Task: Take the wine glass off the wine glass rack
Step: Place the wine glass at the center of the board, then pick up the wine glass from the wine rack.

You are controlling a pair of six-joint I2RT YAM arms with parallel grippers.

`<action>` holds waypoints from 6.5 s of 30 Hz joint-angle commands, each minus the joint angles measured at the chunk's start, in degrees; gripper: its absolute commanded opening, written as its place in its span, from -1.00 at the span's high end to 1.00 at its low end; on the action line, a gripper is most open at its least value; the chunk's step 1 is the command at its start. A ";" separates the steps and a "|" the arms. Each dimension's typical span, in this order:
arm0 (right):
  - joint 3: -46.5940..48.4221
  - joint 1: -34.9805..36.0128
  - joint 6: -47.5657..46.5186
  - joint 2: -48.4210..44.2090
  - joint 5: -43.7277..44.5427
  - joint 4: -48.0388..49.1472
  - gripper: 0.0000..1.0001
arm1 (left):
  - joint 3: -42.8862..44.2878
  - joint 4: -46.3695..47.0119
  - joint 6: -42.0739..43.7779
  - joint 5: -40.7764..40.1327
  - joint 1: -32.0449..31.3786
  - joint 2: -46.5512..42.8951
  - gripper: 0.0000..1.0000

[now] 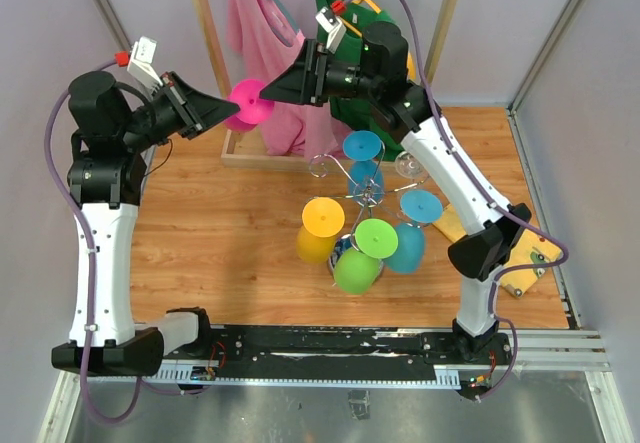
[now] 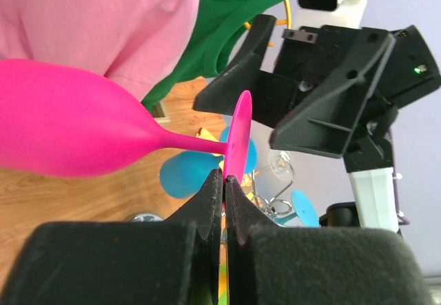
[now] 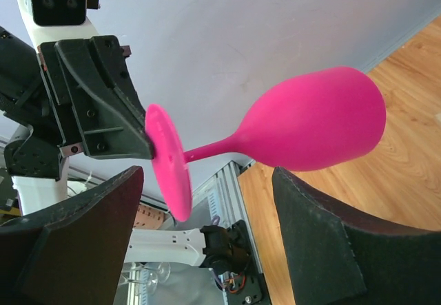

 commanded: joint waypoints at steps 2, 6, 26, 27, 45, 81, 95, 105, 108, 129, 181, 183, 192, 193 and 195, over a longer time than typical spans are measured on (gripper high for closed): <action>0.88 1.11 5.64 1.61 -3.55 7.61 -0.44 | -0.46 5.11 -2.48 3.09 0.72 -1.24 0.99; 0.67 1.18 6.94 2.03 -4.61 9.32 -0.15 | -1.00 6.29 -2.99 3.47 0.72 -1.07 0.99; -8.14 -3.93 23.52 -8.24 -7.51 29.72 0.99 | -12.93 24.47 -15.01 14.59 14.32 -0.70 -0.58; -8.68 -4.36 26.19 -8.32 -7.55 33.27 0.99 | -14.70 28.40 -17.44 15.85 15.13 -0.57 -0.60; -10.58 -4.99 45.92 -4.07 -5.66 58.44 0.99 | -15.63 72.29 -47.69 16.74 15.44 7.43 -0.85; -9.97 -4.13 65.33 6.68 -1.01 84.97 0.68 | -7.77 70.62 -49.65 15.84 8.00 4.89 0.99; -31.58 -11.23 44.30 -15.20 -5.12 69.28 -0.84 | 1.36 52.30 -31.07 22.40 13.69 4.81 0.99; -21.18 -13.89 3.65 -27.46 -7.71 12.56 -0.97 | 11.74 -11.99 26.08 9.27 15.67 1.60 0.99; -19.76 -15.13 -0.78 -29.01 -6.06 3.90 -0.97 | 9.47 -19.75 32.16 -0.24 15.67 0.70 0.99; -21.95 -18.60 -13.56 -35.93 4.27 -15.93 -0.97 | -7.78 -34.20 44.57 -39.50 10.91 14.43 0.99; -28.02 -26.67 -8.23 -37.78 4.42 -22.41 -0.98 | -2.84 -23.84 42.14 -34.22 6.04 13.48 -0.54; -29.34 -29.53 -7.21 -37.64 2.64 -22.47 -1.00 | -1.48 -23.86 42.09 -31.89 6.06 12.28 -0.67; -33.01 -39.82 -7.81 -36.82 -5.16 -27.59 -0.82 | 1.80 -23.62 35.61 -13.03 6.04 9.68 -0.94; -33.42 -40.31 -8.02 -36.75 -5.97 -28.43 -0.80 | 1.65 -23.62 34.78 -10.97 6.08 9.79 -0.95; -34.54 -40.84 -8.17 -36.84 -7.71 -29.04 -0.75 | 1.27 -23.52 33.84 -7.85 6.08 10.09 -0.95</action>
